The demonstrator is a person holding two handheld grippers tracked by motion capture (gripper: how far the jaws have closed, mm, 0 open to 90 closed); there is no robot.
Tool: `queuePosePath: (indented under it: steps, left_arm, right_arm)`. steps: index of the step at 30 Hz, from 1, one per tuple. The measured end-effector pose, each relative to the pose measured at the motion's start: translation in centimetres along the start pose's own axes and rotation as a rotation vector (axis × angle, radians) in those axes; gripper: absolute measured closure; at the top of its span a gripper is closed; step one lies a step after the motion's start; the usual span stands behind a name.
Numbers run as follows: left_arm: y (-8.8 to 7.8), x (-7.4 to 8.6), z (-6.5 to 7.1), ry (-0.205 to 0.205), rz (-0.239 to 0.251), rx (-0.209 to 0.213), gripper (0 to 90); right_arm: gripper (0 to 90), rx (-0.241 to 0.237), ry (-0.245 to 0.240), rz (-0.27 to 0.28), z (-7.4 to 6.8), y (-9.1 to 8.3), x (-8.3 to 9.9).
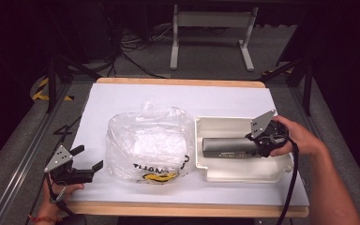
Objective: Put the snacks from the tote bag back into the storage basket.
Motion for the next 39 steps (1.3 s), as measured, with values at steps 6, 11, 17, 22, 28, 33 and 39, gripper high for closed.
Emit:
queuePosePath:
  steps: [6, 11, 17, 22, 28, 33, 39]
  left_arm:
    - [0.0, 0.0, 0.0, 0.001, 0.003, 0.0, 2.1]
    - [0.0, 0.0, 0.0, 0.002, 0.0, 0.001, 2.1]
    - [0.1, 0.0, 0.0, 0.001, 0.0, 0.002, 2.1]
    - [0.1, 0.1, 0.0, 0.001, -0.008, -0.001, 2.1]
    - [0.1, 0.1, 0.0, 0.001, -0.009, -0.001, 2.1]
    - [0.0, 0.0, 0.0, -0.002, -0.001, 0.003, 2.1]
    - [0.0, 0.0, -0.1, -0.003, -0.004, 0.002, 2.1]
  right_arm:
    - [42.8, -0.013, -0.01, -0.01, -0.2, 0.5, 0.6]
    - [42.8, -0.019, -0.004, -0.011, -0.2, 0.7, 0.7]
    - [42.6, -0.029, 0.0, -0.043, -0.3, 1.2, 1.3]
    - [42.6, -0.038, -0.011, -0.098, -0.4, 2.0, 2.2]
    - [42.6, -0.04, -0.01, -0.114, -0.6, 2.3, 2.4]
    - [42.4, -0.045, -0.012, -0.13, -0.7, 2.5, 2.6]
    - [42.0, -0.043, -0.006, -0.146, -0.8, 3.0, 3.0]
Point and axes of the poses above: each handheld gripper's, and its own axes: y roughly forward along the jaws, x roughly out of its underside, z roughly to its right, the point moved 10 cm from there along y, roughly forward along the jaws, and after that the axes turned 15 degrees about x, right-handed, at the moved point
